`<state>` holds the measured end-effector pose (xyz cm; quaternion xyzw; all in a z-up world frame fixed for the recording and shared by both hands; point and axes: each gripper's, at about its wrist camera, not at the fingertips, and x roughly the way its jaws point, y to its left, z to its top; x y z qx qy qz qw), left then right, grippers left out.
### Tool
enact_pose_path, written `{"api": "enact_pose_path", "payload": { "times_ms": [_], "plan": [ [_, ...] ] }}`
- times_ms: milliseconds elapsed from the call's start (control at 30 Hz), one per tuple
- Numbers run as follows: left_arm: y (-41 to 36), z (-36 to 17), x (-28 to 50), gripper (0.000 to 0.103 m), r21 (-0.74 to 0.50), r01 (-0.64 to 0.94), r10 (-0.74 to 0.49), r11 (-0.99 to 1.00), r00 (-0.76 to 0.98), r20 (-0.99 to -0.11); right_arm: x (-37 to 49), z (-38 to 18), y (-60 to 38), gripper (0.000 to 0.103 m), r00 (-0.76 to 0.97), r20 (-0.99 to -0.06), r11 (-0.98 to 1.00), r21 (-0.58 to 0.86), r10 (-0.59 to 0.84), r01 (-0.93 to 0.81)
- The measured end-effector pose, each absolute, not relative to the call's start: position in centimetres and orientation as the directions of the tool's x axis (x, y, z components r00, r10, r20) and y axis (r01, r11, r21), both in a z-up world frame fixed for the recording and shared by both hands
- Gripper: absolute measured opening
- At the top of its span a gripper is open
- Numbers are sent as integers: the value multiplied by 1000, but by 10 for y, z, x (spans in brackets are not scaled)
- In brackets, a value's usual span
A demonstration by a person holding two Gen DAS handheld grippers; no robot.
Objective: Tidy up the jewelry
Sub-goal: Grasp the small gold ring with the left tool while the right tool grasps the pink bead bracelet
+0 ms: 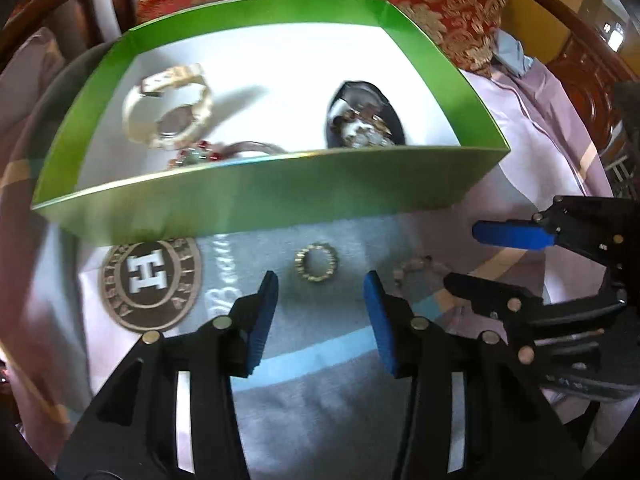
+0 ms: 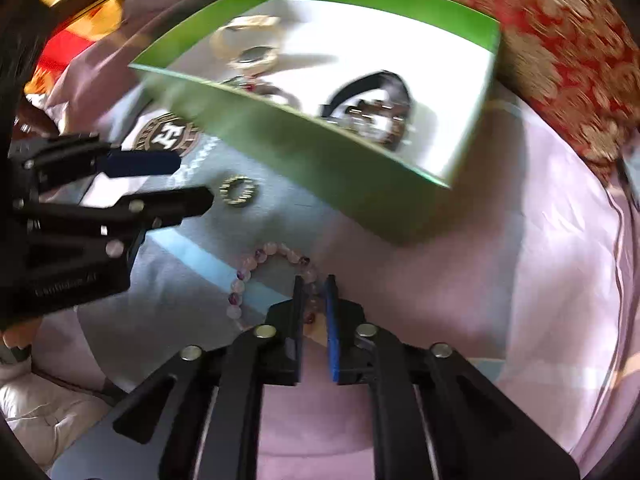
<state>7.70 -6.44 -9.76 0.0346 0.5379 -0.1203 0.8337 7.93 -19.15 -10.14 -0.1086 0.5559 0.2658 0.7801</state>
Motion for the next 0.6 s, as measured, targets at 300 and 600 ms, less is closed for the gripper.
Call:
{"api": "enact_pose_path", "payload": {
  "times_ms": [300, 600],
  "plan": [
    [-62, -106, 85, 19, -54, 219, -141, 974, 405, -904, 73, -103, -190, 43, 247, -925, 822, 108, 289, -559],
    [-34, -100, 75, 19, -48, 157, -110, 986, 416, -902, 60, -105, -180, 7, 243, -927, 795, 88, 287, -601]
  ]
}}
